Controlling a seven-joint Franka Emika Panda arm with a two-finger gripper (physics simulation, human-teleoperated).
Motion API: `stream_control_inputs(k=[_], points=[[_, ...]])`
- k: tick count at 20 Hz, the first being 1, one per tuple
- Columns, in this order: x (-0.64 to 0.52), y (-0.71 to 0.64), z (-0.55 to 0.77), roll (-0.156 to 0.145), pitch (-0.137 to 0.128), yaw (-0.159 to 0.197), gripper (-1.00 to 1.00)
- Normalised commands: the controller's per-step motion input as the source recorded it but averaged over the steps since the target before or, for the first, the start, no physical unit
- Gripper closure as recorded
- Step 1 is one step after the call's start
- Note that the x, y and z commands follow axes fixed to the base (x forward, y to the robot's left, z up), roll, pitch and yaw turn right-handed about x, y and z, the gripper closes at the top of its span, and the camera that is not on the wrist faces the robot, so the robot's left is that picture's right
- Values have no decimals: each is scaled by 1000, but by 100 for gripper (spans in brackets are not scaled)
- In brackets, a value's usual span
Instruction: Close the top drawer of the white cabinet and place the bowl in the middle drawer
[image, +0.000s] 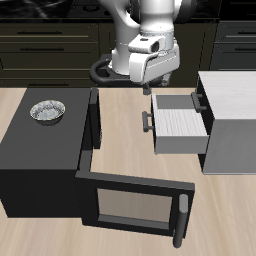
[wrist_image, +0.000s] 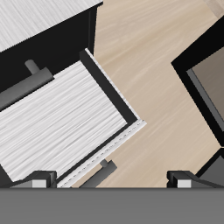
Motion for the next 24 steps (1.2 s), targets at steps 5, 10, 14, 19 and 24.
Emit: stream_control_inputs(k=[5, 10, 14, 19, 24], points=[[-19, -500, 375, -52, 90, -320, -100], [16, -302, 153, -6, 104, -239, -100], [-6, -211, 104, -7, 43, -125, -100], [2, -174, 83, 18, 92, -142, -100], [-21, -246, 67, 6, 78, -137, -100]])
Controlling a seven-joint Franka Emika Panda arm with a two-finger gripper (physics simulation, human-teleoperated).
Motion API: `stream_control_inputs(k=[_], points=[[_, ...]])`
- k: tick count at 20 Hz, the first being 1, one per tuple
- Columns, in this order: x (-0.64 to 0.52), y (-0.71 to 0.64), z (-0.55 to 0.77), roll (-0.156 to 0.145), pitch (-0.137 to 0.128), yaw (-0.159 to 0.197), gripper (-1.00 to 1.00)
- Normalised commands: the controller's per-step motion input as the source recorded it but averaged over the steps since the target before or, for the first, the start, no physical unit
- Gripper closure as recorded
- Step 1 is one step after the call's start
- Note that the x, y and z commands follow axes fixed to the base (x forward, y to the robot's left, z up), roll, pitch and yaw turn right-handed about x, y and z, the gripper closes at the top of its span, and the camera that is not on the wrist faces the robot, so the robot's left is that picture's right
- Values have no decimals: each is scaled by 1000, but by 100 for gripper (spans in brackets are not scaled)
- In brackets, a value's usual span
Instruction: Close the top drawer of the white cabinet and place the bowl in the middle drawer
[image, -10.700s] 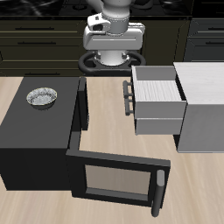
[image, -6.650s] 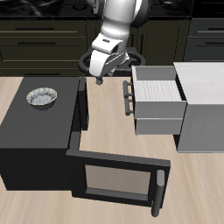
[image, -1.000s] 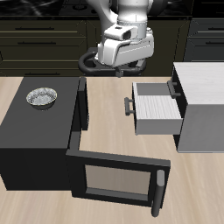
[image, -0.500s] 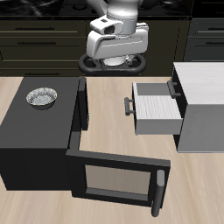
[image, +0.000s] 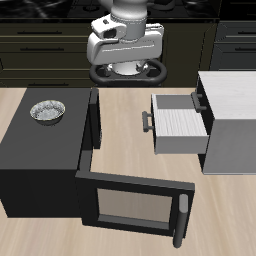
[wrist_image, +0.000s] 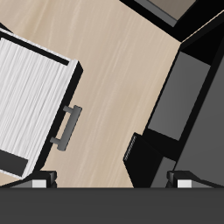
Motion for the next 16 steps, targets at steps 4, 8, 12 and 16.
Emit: stream_control_inputs(k=[4, 8, 12, 16], points=[[-29, -210, 15, 10, 43, -46, -100], [-80, -196, 44, 11, 6, -51, -100], [-44, -278, 25, -31, -4, -11, -100], [-83, -376, 136, -43, -11, -5, -100]])
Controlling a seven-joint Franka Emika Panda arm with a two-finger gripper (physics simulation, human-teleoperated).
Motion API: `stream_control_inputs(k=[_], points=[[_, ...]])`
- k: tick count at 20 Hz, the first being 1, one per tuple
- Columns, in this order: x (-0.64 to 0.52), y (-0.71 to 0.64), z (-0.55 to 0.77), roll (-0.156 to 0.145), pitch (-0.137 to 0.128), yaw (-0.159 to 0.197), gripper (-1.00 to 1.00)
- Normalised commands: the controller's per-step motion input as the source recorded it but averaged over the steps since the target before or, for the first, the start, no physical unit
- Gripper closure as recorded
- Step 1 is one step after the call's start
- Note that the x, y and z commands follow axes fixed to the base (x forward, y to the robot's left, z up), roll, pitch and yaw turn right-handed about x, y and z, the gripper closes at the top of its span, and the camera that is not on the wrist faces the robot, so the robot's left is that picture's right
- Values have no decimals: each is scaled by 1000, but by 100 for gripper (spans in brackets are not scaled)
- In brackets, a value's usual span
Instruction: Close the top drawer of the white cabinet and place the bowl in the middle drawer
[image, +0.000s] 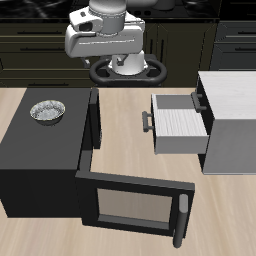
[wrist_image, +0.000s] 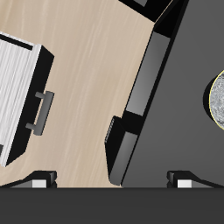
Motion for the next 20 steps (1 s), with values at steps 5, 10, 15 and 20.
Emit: stream_control_inputs(k=[5, 10, 15, 20], points=[[-15, -372, 173, 9, 21, -17, -100], [31, -206, 156, 4, -13, 4, -100], [174, -262, 183, -17, -36, -44, -100], [218, -234, 79, -23, -12, -72, -100]])
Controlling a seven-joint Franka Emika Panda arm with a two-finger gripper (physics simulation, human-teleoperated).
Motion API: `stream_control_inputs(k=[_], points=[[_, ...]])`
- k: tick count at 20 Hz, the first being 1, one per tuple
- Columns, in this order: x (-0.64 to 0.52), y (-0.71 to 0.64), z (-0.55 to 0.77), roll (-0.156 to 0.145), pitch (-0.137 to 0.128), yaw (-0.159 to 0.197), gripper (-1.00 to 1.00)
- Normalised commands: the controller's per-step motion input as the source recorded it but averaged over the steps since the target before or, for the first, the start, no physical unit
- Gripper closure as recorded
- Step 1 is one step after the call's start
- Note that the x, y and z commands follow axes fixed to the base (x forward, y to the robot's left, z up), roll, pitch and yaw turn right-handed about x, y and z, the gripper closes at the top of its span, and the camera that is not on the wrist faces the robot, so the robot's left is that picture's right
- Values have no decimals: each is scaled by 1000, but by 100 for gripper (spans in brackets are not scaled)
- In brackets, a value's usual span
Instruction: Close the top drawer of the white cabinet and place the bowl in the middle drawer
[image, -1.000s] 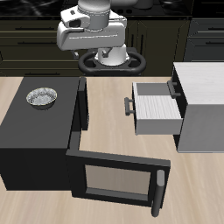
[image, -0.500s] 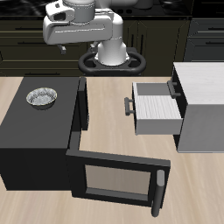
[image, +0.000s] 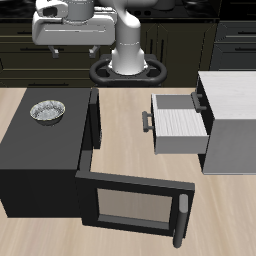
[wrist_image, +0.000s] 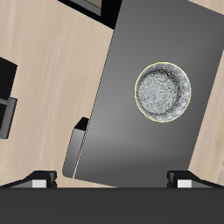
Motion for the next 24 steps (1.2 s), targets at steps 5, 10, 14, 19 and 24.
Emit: stream_control_inputs(k=[5, 10, 14, 19, 24], points=[[235, -153, 3, -5, -5, -26, -100], [236, -81, -71, -19, -7, -22, -100], [219, -34, -52, -16, -3, -16, -100], [153, -128, 30, -16, -7, -42, -100], [86, -29, -62, -5, 5, 3, -100]])
